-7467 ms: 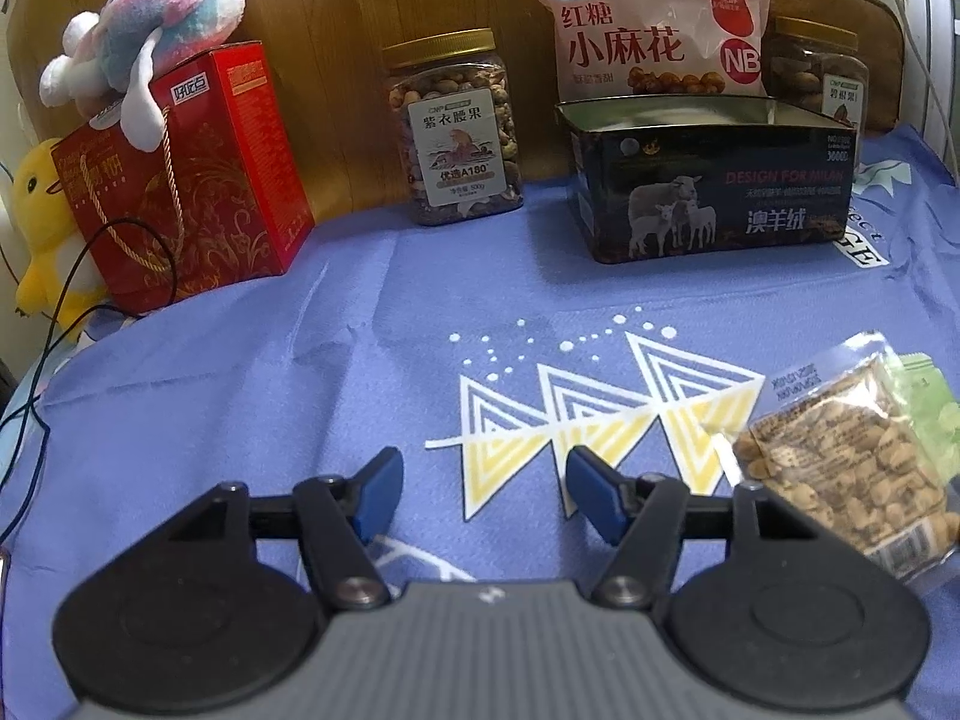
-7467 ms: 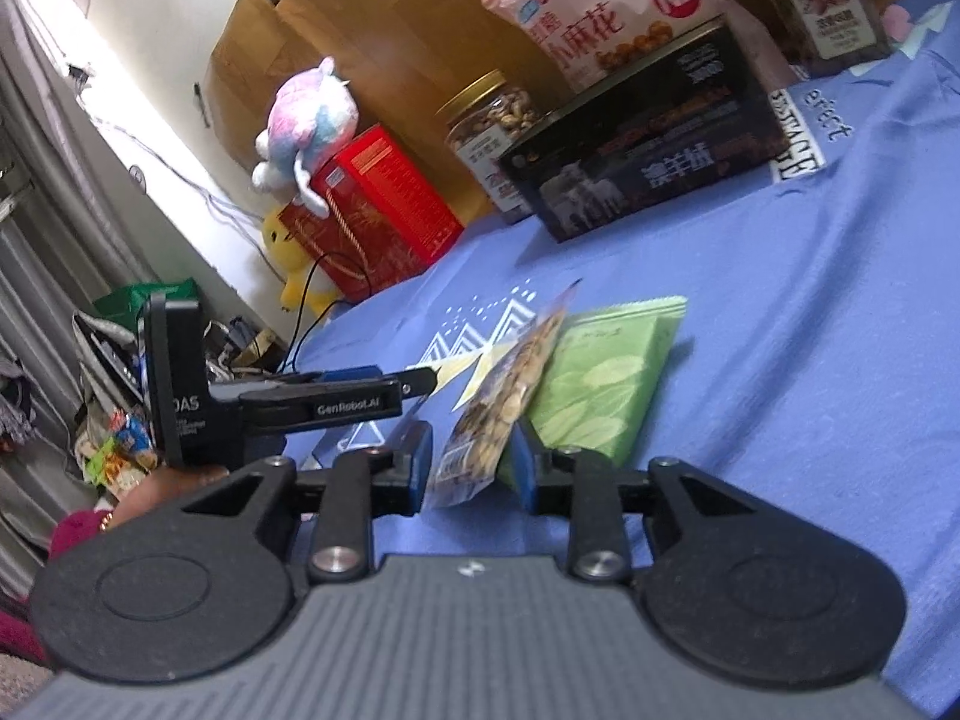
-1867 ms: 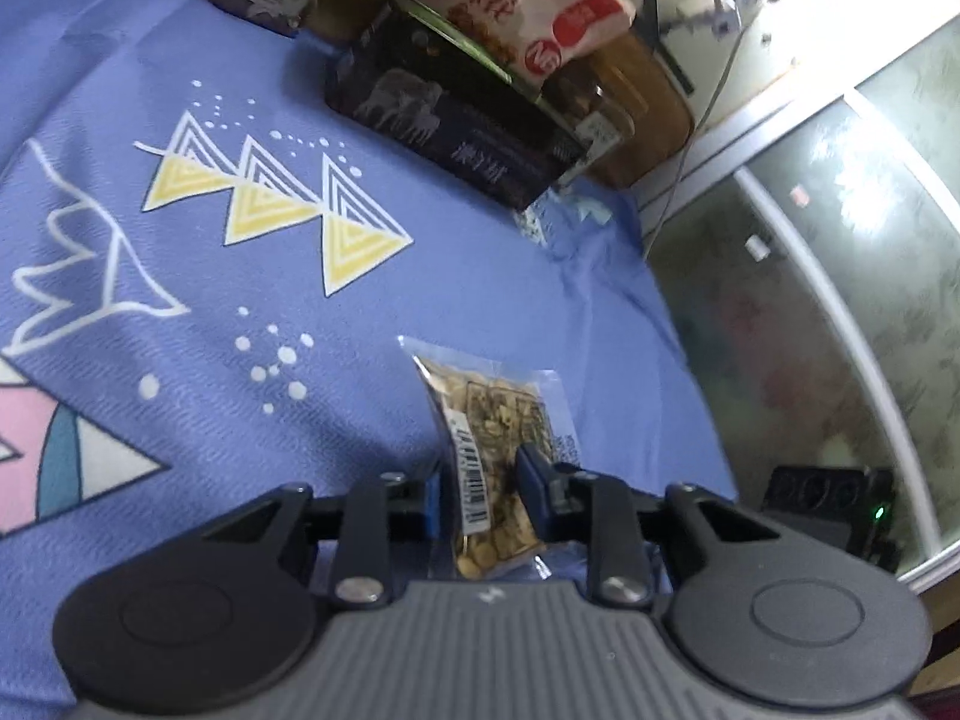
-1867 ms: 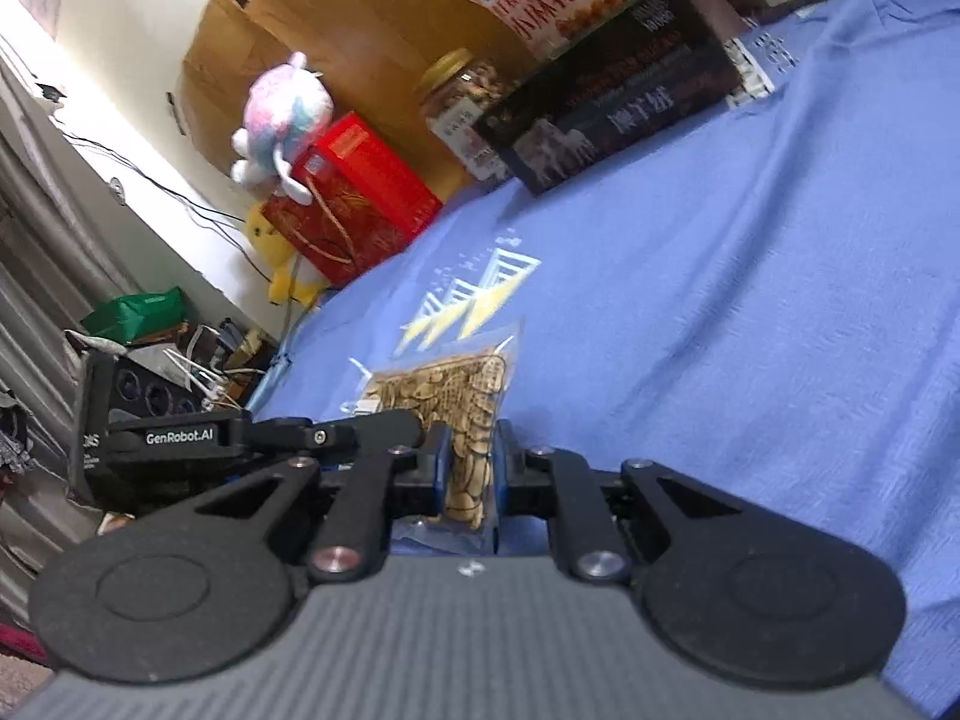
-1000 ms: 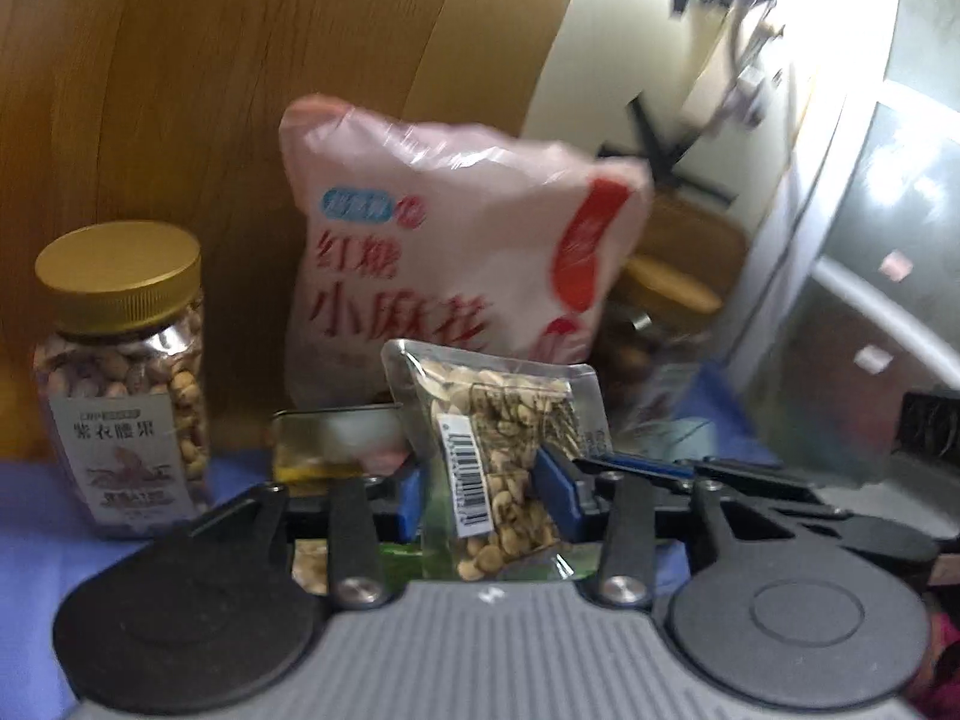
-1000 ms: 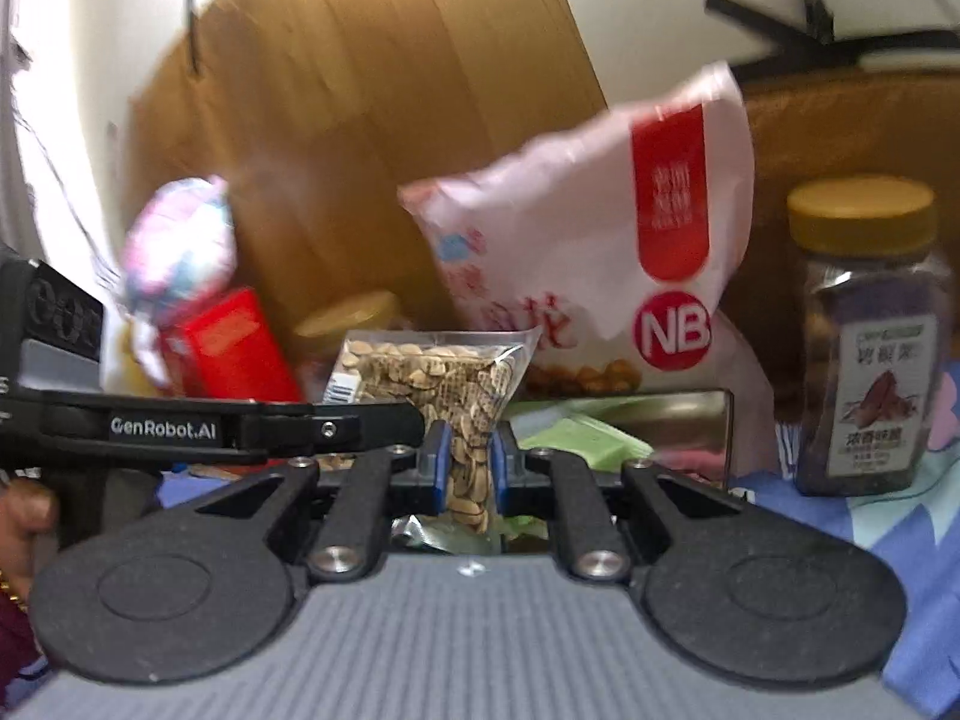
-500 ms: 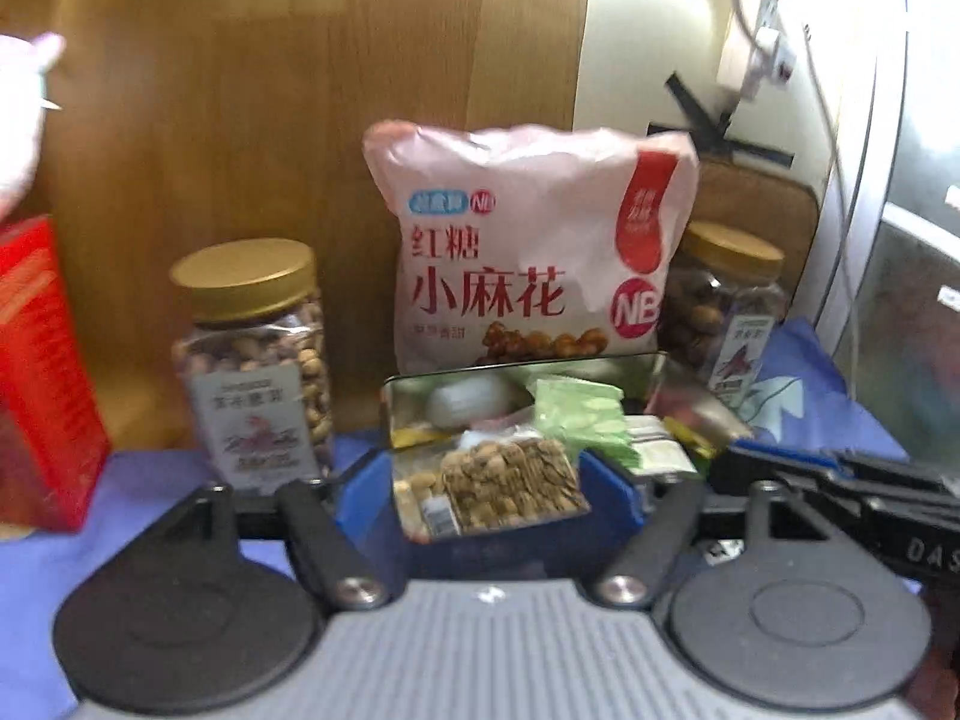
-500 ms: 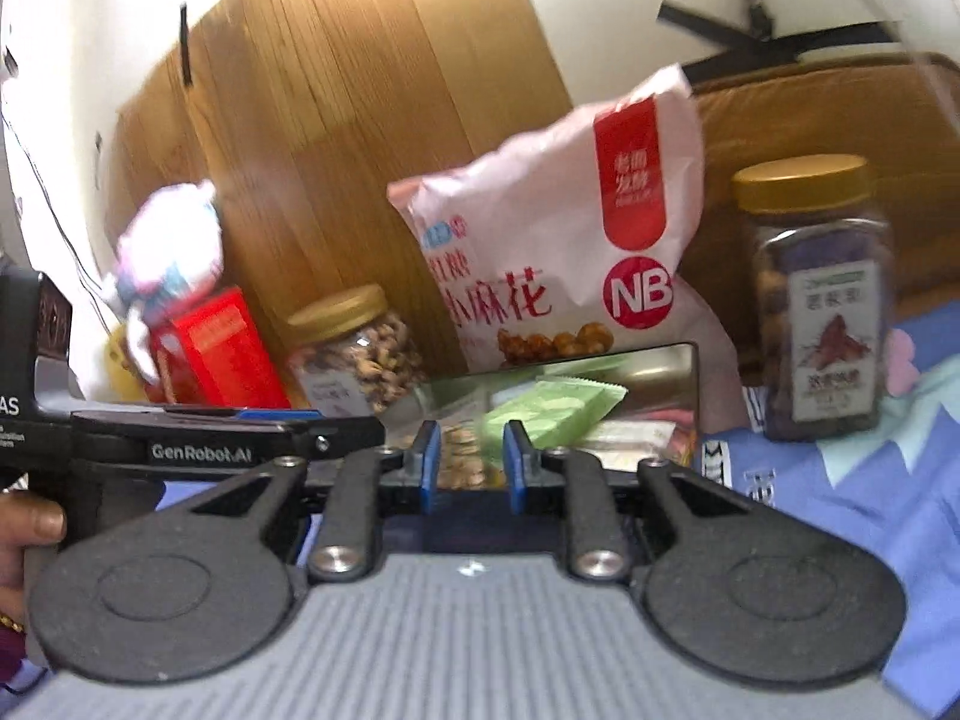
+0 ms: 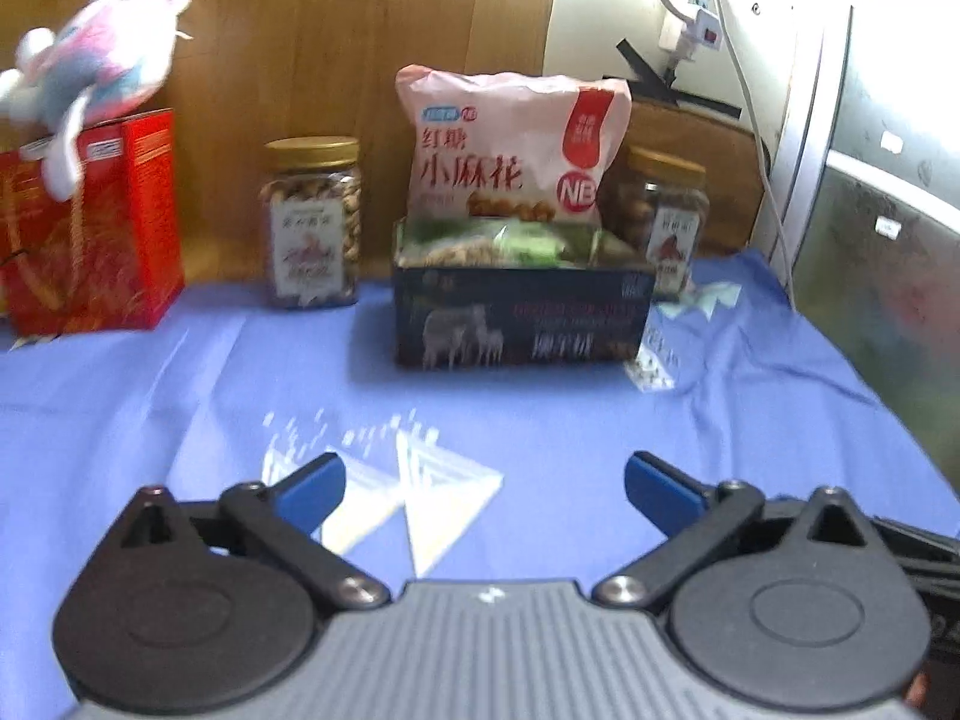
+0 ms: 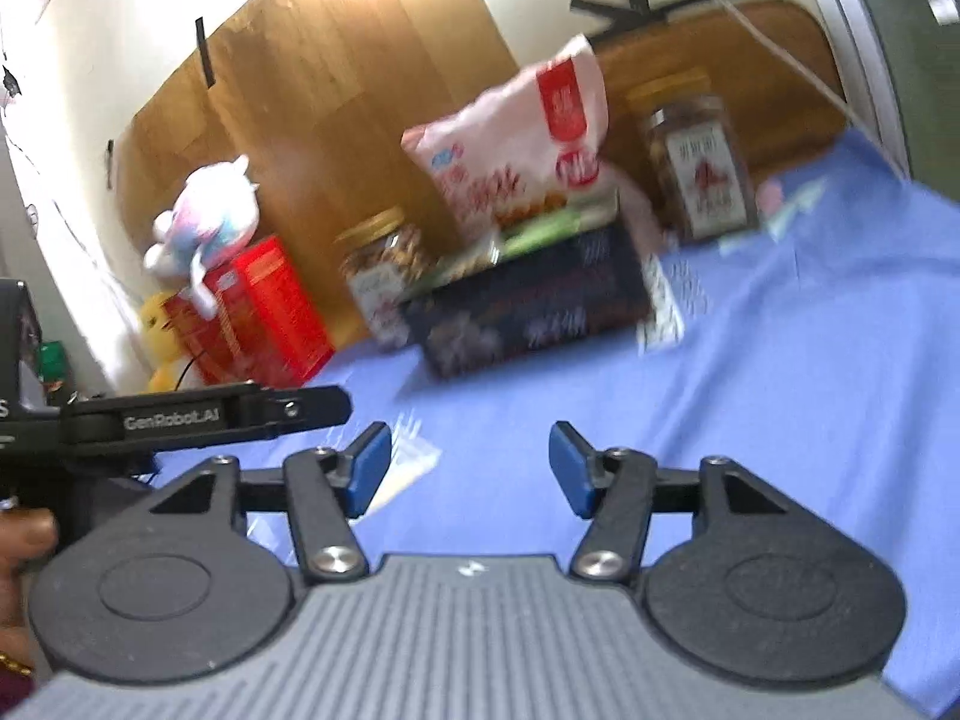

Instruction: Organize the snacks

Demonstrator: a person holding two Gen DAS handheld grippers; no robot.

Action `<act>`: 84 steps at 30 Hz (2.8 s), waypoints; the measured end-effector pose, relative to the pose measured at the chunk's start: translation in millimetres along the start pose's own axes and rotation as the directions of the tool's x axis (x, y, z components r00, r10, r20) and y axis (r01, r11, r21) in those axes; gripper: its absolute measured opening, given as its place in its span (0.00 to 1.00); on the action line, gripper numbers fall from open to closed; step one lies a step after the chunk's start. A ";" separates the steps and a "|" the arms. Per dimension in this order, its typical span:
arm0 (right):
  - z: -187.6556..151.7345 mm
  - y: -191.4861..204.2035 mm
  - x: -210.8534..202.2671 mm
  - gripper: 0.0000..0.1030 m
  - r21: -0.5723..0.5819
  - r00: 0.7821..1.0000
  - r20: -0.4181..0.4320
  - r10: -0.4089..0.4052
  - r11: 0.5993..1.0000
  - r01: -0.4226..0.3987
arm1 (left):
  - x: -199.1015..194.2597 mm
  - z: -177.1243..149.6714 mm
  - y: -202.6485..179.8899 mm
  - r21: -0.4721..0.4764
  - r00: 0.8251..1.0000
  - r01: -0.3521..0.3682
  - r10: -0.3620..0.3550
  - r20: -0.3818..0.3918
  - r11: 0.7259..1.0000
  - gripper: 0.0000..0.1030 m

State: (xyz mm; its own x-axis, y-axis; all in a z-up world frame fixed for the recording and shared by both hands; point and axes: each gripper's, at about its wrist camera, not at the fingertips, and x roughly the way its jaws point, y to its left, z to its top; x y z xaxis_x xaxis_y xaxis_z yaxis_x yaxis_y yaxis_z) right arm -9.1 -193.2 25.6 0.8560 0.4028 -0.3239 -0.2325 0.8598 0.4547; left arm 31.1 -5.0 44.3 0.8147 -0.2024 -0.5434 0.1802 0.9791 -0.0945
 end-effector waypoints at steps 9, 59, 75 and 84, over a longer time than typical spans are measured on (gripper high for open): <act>-36.8 12.6 -35.4 0.80 0.052 0.999 -0.049 -0.011 0.999 0.013 | -39.3 -45.5 -14.4 0.039 0.994 -0.103 0.105 -0.045 0.994 1.00; -52.9 8.5 -39.3 0.86 0.121 0.997 -0.073 -0.007 0.993 0.016 | -29.9 -71.1 -19.7 0.135 0.938 -0.306 0.322 -0.126 0.943 1.00; -53.5 7.1 -37.8 0.87 0.129 0.997 -0.077 -0.008 0.992 0.018 | -31.9 -71.8 -15.8 0.147 0.932 -0.334 0.350 -0.098 0.931 1.00; -54.2 7.8 -37.5 0.87 0.125 0.997 -0.079 -0.007 0.992 0.017 | -35.7 -70.3 -8.5 0.136 0.924 -0.364 0.375 -0.071 0.922 1.00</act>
State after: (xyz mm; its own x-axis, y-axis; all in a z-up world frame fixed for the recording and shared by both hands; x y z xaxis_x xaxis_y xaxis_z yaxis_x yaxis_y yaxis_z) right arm -68.0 -184.5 -3.7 0.8185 0.4203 -0.3917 -0.1583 0.8204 0.5495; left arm -38.2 -4.6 5.8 0.7817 0.1816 -0.5967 -0.0549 0.9730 0.2243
